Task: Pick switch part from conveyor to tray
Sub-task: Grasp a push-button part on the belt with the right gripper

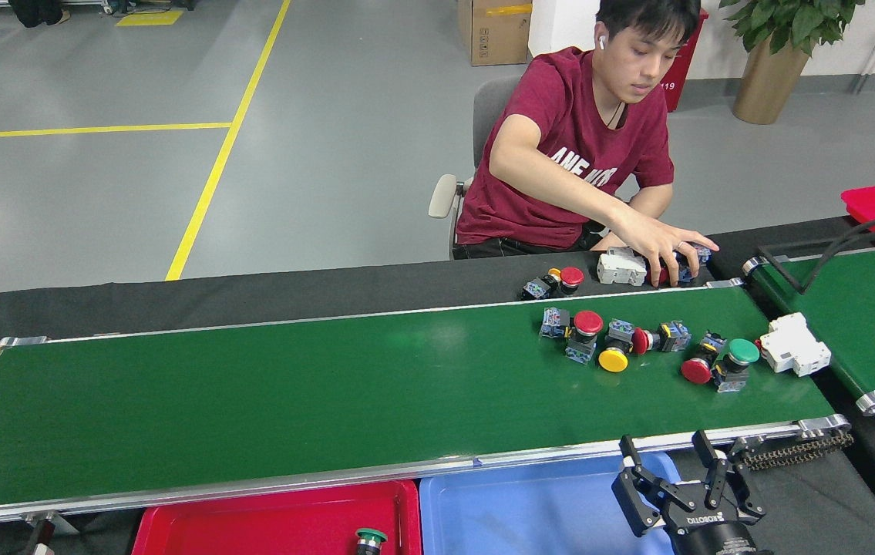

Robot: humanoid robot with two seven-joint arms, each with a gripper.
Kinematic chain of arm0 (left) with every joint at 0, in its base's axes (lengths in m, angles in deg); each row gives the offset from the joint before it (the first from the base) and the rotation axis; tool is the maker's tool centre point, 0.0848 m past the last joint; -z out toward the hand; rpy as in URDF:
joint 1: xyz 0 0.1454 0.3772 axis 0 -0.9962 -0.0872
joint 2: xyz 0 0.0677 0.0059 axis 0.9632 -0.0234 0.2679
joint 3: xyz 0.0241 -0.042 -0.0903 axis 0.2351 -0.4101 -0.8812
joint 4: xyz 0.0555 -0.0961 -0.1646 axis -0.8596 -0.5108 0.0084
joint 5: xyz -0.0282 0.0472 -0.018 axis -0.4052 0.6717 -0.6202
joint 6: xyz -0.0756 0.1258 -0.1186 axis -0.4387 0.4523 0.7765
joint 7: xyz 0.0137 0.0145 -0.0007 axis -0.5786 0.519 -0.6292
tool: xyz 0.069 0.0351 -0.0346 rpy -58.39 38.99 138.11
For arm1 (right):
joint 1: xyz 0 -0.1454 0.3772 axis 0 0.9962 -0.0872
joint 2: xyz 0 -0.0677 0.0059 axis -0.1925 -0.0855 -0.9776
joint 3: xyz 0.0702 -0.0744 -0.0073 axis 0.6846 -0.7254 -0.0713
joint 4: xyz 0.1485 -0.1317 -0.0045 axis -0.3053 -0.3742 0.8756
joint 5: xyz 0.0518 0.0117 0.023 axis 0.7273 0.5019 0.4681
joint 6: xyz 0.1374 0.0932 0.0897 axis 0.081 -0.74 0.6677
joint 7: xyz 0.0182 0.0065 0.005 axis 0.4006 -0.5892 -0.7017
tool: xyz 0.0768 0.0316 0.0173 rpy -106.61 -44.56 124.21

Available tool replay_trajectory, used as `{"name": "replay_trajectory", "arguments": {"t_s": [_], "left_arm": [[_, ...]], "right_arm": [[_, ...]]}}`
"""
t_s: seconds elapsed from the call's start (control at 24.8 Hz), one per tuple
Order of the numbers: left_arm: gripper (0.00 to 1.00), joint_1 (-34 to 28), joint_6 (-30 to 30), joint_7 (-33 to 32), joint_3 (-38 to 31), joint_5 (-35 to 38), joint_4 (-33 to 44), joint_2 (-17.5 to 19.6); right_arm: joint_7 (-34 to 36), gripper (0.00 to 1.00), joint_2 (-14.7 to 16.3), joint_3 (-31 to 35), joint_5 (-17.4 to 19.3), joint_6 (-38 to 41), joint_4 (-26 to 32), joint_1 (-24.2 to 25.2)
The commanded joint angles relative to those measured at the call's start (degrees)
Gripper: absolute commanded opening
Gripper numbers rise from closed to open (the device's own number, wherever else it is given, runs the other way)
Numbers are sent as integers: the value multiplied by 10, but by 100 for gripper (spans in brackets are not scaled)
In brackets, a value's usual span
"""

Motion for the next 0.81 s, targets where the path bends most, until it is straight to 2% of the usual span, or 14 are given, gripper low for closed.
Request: {"name": "replay_trajectory", "arguments": {"t_s": [0.0,0.08,0.2,0.36,0.52,0.65,0.69,0.73,0.77], "left_arm": [[100,5,2,3,0,-2,7,7],[100,7,2,3,0,-2,7,7],[100,11,2,3,0,-1,5,8],[100,12,3,3,2,0,6,8],[100,29,3,3,17,3,4,10],[100,44,2,1,34,3,4,10],[100,44,2,1,37,3,4,10],[100,44,2,1,39,3,4,10],[100,44,2,1,39,3,4,10]], "right_arm": [[-33,98,-27,-22,-21,-31,-17,-39],[-45,98,-45,-63,-33,-70,-62,-88],[-54,98,-82,-116,-31,-131,-162,-176],[-55,98,-133,-119,-24,-143,-309,-263],[-48,98,-174,-117,11,-138,-446,-343],[-41,97,-184,-115,40,-132,-502,-378],[-41,94,-183,-115,48,-128,-504,-381],[-41,87,-182,-115,54,-123,-504,-384],[-41,67,-179,-115,56,-107,-503,-385]]}}
